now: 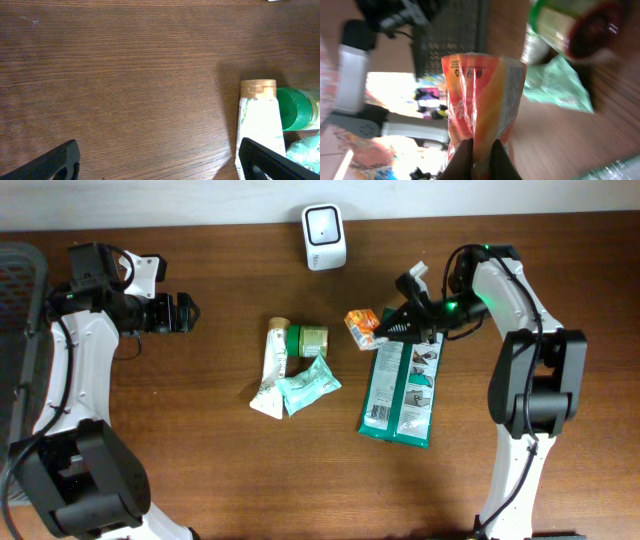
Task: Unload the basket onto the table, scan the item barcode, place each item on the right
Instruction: 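Lift the orange packet with the right gripper up to the white scanner, then carry the orange packet right and drop it on the table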
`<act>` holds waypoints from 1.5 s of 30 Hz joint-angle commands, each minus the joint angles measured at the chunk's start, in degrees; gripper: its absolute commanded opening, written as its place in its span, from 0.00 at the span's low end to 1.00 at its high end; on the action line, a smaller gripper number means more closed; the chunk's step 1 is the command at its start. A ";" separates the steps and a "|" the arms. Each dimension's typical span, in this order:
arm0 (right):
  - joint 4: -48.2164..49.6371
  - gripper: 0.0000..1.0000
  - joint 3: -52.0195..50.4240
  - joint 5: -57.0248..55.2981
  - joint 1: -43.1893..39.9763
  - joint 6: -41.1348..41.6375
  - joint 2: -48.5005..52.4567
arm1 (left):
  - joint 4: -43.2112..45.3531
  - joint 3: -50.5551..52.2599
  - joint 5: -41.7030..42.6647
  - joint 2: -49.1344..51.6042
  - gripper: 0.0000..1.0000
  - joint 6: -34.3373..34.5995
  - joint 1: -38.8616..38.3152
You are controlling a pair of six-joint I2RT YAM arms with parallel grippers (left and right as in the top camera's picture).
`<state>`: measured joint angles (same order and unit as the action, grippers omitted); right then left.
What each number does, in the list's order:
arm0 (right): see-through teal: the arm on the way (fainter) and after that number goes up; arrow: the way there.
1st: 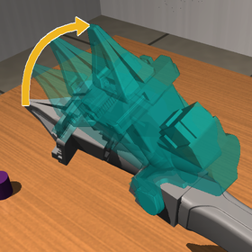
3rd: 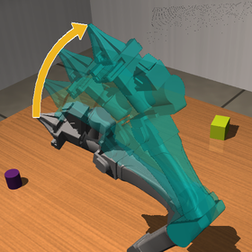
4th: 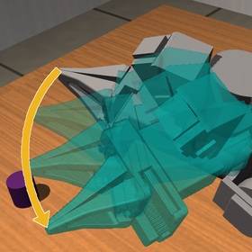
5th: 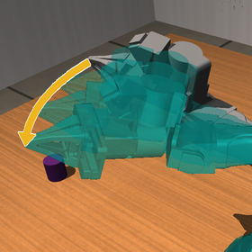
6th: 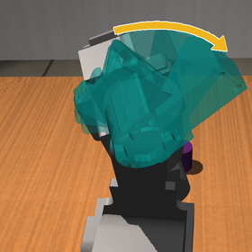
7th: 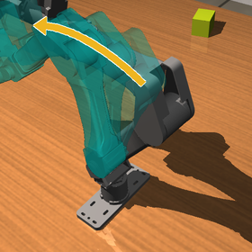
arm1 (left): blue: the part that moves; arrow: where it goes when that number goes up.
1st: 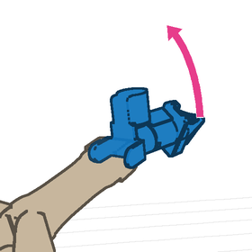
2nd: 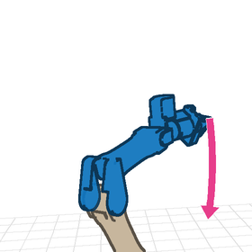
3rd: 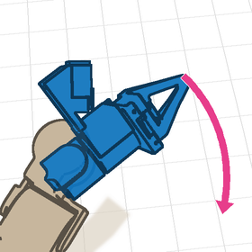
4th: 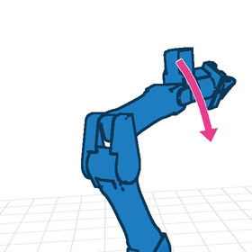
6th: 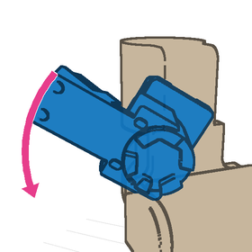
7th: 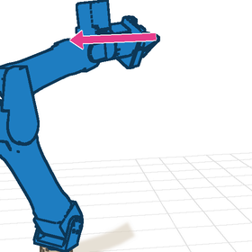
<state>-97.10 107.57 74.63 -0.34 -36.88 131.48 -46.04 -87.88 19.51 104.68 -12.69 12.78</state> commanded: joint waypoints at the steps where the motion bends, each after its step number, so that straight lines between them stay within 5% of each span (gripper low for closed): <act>1: -0.26 0.04 0.66 12.52 0.81 0.39 -1.42 | -0.07 -0.39 0.42 -0.59 0.99 -0.92 0.31; 7: -0.26 0.04 1.33 14.34 0.81 8.83 -7.96 | -0.04 -0.39 0.42 -0.59 0.99 -0.92 0.31; 20: 5.38 0.04 4.52 11.58 1.14 13.57 -20.55 | -0.04 -0.39 0.44 -0.59 0.99 -0.92 0.31; 25: 21.33 0.04 5.16 -22.40 9.29 36.68 -20.55 | -0.04 -0.39 0.42 -0.59 0.99 -0.92 0.31; 29: 28.30 0.04 13.70 -48.89 14.43 45.13 -20.41 | -0.04 -0.39 0.42 -0.59 0.99 -0.92 0.31; 36: 53.96 0.04 14.49 -88.63 24.04 34.12 -13.00 | -0.07 -0.39 0.44 -0.59 0.99 -0.92 0.31; 45: 78.77 0.04 14.49 -94.27 25.14 6.08 3.56 | -0.04 -0.39 0.42 -0.59 0.99 -0.92 0.31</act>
<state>-20.23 121.71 -16.82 24.80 -21.30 132.75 -46.06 -87.88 19.53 104.68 -12.69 12.78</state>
